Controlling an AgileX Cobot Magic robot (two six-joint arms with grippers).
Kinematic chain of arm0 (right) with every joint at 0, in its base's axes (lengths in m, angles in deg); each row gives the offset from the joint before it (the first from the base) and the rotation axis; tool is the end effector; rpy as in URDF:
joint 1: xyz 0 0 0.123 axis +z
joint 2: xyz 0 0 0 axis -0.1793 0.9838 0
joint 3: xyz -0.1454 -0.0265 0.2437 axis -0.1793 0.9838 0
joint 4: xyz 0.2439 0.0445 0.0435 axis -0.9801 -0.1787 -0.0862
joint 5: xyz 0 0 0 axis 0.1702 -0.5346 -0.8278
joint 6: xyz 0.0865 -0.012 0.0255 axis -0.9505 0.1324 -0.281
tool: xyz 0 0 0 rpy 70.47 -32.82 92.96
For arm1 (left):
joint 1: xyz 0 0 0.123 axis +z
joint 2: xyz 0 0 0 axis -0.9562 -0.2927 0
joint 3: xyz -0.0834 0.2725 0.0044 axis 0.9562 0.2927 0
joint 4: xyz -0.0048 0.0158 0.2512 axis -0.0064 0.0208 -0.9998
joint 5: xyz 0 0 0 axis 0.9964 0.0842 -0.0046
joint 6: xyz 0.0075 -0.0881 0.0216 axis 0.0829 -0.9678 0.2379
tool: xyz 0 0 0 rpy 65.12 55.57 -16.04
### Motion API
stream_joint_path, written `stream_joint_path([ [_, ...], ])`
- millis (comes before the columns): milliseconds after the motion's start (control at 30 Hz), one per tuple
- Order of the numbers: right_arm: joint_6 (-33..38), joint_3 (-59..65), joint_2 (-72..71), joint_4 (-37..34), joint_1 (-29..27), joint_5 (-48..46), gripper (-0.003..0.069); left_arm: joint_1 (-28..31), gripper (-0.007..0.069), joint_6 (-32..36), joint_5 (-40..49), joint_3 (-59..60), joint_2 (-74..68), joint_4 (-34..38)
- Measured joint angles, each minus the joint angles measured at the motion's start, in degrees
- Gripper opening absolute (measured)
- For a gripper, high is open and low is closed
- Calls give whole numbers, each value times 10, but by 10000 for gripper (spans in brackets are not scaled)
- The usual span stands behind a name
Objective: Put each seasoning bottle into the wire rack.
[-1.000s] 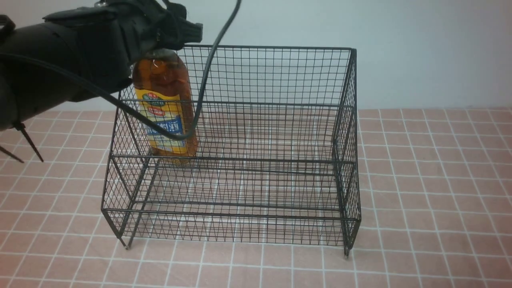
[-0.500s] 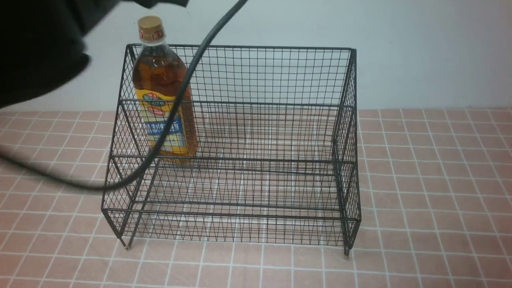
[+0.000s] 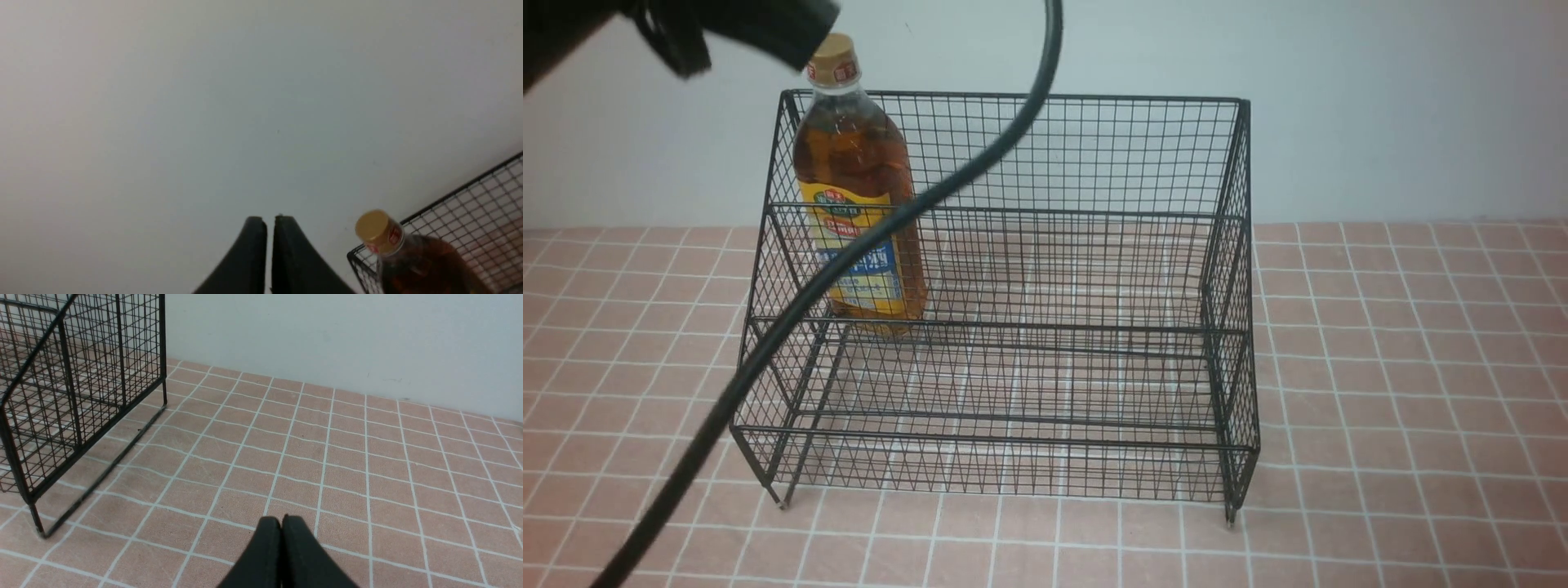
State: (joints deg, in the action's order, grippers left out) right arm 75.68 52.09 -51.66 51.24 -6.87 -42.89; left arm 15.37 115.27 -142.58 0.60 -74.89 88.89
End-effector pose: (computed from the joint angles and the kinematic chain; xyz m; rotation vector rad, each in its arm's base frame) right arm 0.0520 0.0061 0.1731 -0.1807 1.8601 -0.0045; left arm 0.1804 -0.1302 0.4705 0.4811 1.6272 0.6438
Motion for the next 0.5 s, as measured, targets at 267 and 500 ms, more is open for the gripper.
stream_joint_path([
  [267, 0, 0, 0, 0, 0, 0, -14, -33, 14, 8, -32, 0, 19, 0],
  [500, 0, 0, 0, 0, 0, 0, -14, -35, 14, -10, -34, 0, 43, 0],
])
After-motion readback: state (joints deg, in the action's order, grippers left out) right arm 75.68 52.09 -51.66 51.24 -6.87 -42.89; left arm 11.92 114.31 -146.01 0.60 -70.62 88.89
